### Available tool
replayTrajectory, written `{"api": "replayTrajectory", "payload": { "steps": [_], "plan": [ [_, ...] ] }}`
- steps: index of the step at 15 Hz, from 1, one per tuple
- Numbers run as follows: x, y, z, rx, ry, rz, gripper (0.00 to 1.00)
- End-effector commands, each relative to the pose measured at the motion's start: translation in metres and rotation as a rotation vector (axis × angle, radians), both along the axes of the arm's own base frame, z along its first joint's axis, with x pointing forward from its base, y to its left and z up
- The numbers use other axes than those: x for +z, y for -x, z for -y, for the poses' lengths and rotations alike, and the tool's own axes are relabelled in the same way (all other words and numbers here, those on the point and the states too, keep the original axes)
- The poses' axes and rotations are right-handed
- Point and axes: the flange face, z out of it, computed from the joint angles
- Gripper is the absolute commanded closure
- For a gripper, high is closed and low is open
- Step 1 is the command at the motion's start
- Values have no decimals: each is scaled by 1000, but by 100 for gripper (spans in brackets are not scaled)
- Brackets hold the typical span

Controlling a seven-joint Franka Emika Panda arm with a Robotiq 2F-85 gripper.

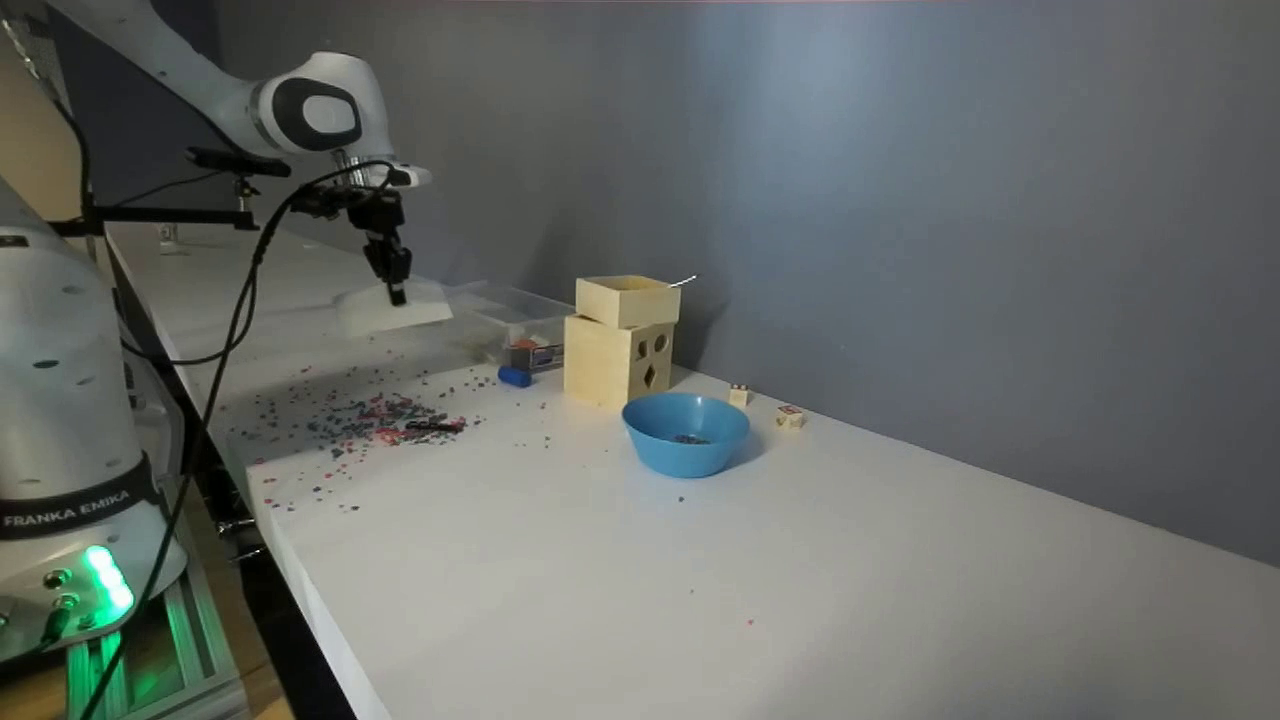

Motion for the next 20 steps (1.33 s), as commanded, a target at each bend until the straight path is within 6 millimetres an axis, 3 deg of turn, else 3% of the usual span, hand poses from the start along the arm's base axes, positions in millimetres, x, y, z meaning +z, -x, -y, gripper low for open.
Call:
{"api": "replayTrajectory", "payload": {
  "steps": [1, 4, 7, 12, 16, 18, 20],
  "plan": [
    [18, 36, -5, -5, 39, -17, 100],
    [15, 57, 23, -161, 144, -80, 100],
    [-2, 74, 45, -263, 265, -155, 100],
    [-4, 98, 49, -494, 389, -252, 100],
    [55, 83, -22, -500, 166, -134, 100],
    [74, 47, -32, -483, 101, -17, 100],
    [94, 21, -58, -401, 33, 114, 100]
  ]
}}
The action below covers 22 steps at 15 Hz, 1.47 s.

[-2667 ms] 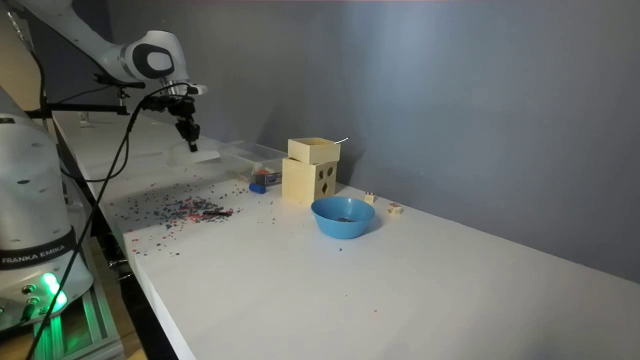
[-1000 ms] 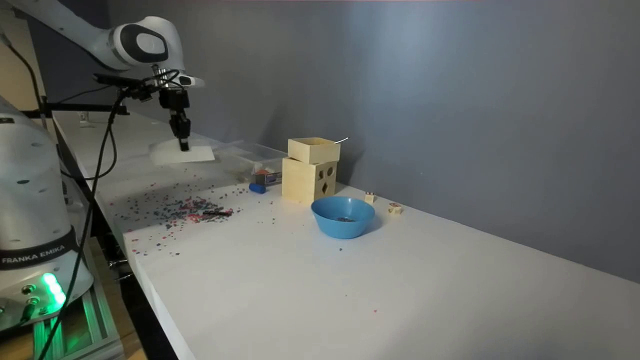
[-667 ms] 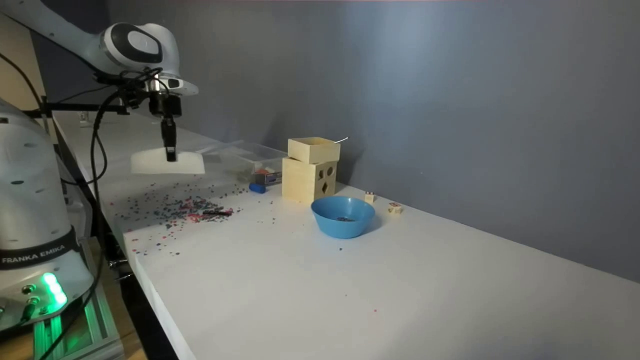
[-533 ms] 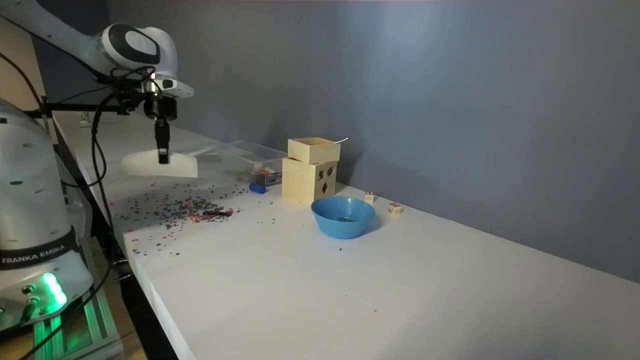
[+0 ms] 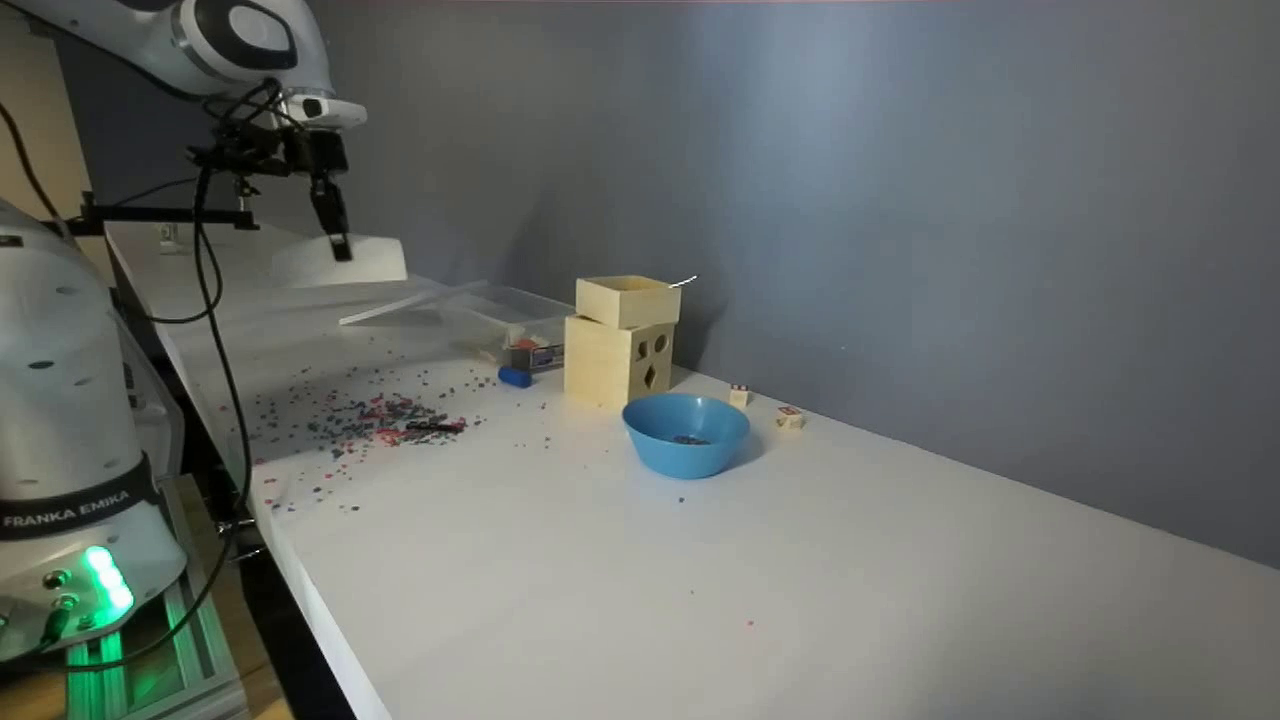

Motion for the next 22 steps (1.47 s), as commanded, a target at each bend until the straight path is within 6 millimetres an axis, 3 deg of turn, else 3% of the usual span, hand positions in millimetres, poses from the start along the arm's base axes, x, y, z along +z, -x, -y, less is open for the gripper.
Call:
{"api": "replayTrajectory", "payload": {
  "steps": [1, 4, 7, 10, 12, 13, 17, 22],
  "plan": [
    [21, -57, -42, 123, -73, 170, 100],
    [8, -85, -90, 279, -180, 216, 100],
    [-14, -83, -135, 374, -207, 163, 100],
    [-29, -64, -171, 424, -207, 103, 100],
    [-37, -55, -185, 474, -228, 82, 100],
    [-36, -58, -173, 444, -207, 105, 100],
    [-38, -57, -174, 445, -210, 100, 100],
    [-75, -41, -203, 272, -242, 19, 100]
  ]
}}
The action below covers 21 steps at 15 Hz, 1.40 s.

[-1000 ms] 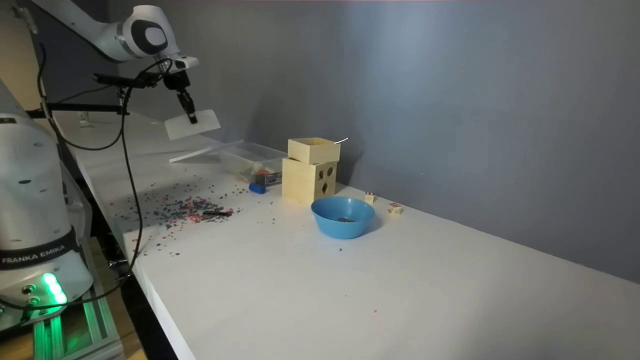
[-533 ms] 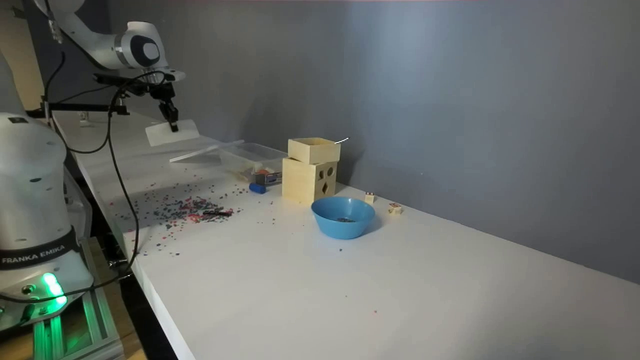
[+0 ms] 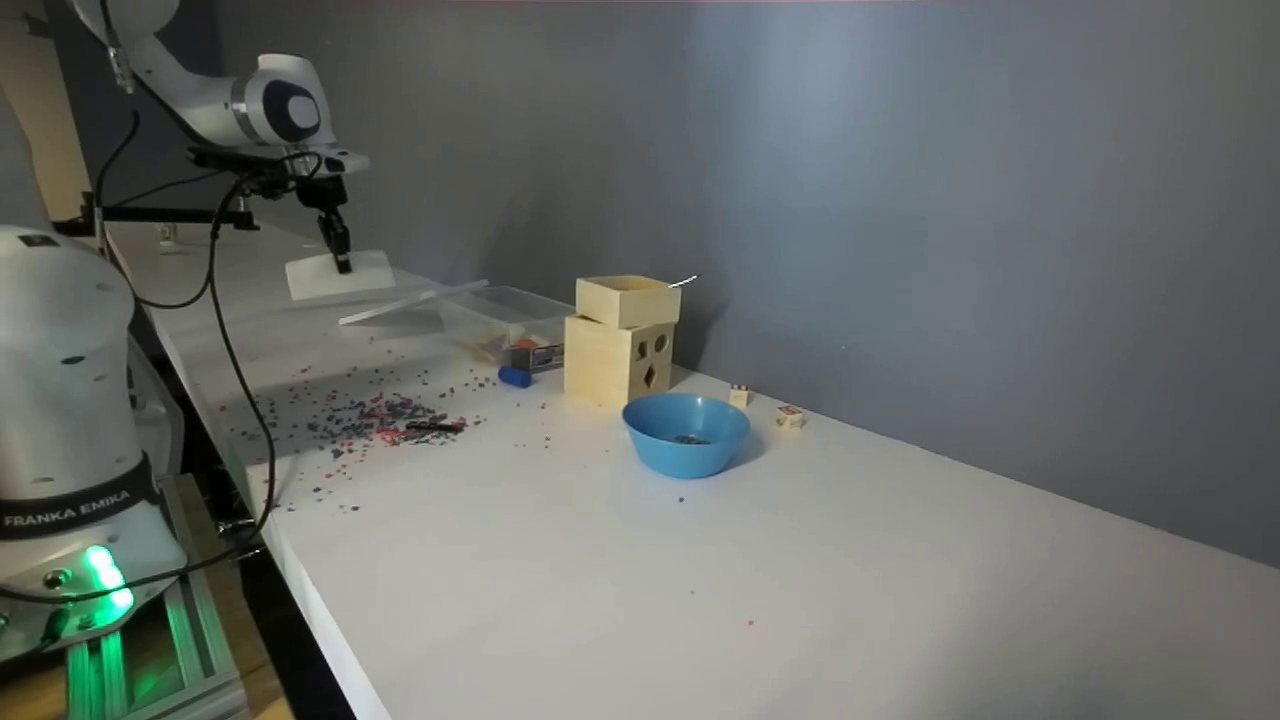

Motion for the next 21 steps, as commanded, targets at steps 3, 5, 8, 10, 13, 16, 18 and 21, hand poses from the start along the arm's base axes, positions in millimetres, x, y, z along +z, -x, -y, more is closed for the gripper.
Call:
{"api": "replayTrajectory", "payload": {
  "steps": [3, 5, 8, 10, 13, 16, 18, 21],
  "plan": [
    [-38, 19, -39, -95, -30, -77, 100],
    [-49, 22, -49, -94, -29, -99, 100],
    [-63, 22, -53, -103, -14, -112, 100],
    [-66, 23, -54, -107, 2, -128, 100],
    [-69, 25, -47, -95, 1, -135, 98],
    [-74, 22, -54, -53, -9, -148, 100],
    [-86, 21, -57, 14, -8, -157, 100],
    [-106, 16, -53, 123, -58, -174, 100]
  ]
}}
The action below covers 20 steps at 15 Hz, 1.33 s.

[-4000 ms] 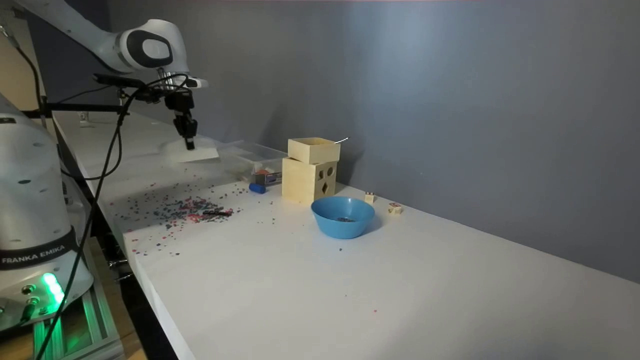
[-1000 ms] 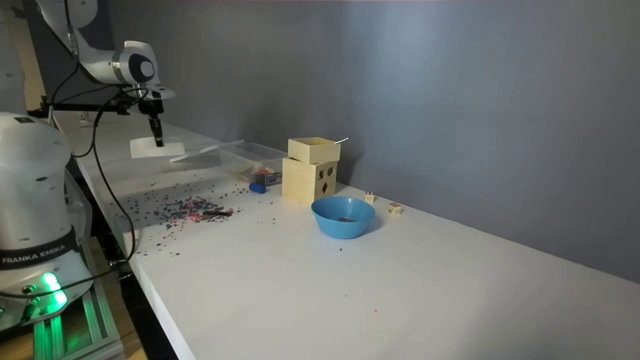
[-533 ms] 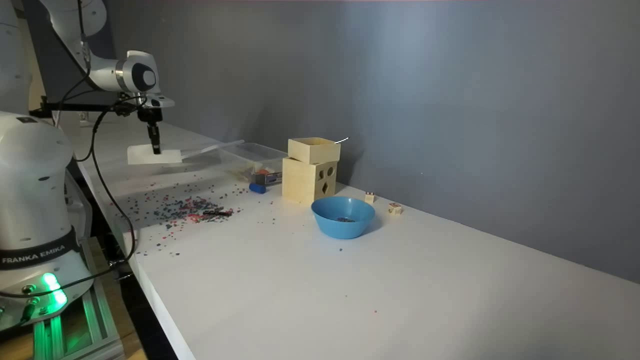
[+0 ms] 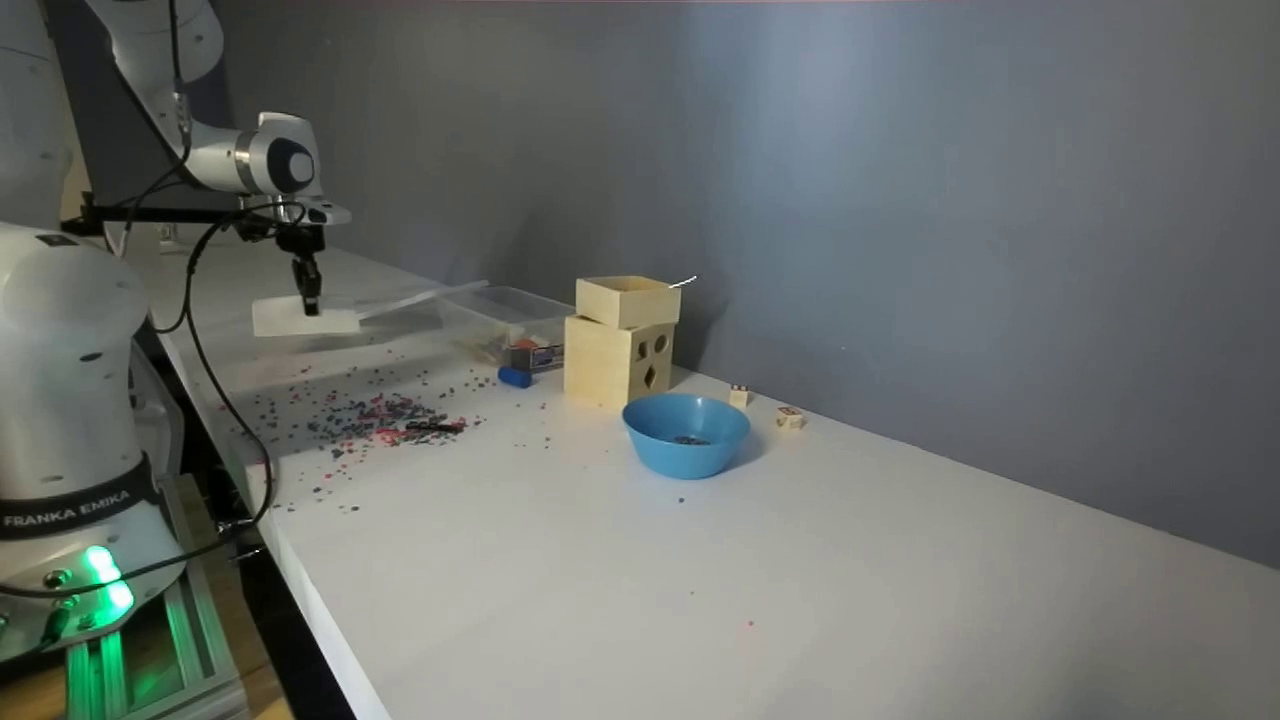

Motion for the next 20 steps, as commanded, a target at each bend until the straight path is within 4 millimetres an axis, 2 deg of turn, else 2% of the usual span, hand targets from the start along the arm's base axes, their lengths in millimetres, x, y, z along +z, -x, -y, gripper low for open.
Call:
{"api": "replayTrajectory", "payload": {
  "steps": [1, 6, 10, 11, 16, 20],
  "plan": [
    [-27, -10, 5, 98, -73, -27, 100],
    [-74, -8, 41, 110, -63, -79, 100],
    [-96, 2, 73, 66, -18, -82, 100],
    [-96, 3, 78, 59, -18, -67, 100],
    [-96, 4, 129, -20, 21, -21, 100],
    [-101, 5, 163, -10, 101, 8, 100]
  ]
}}
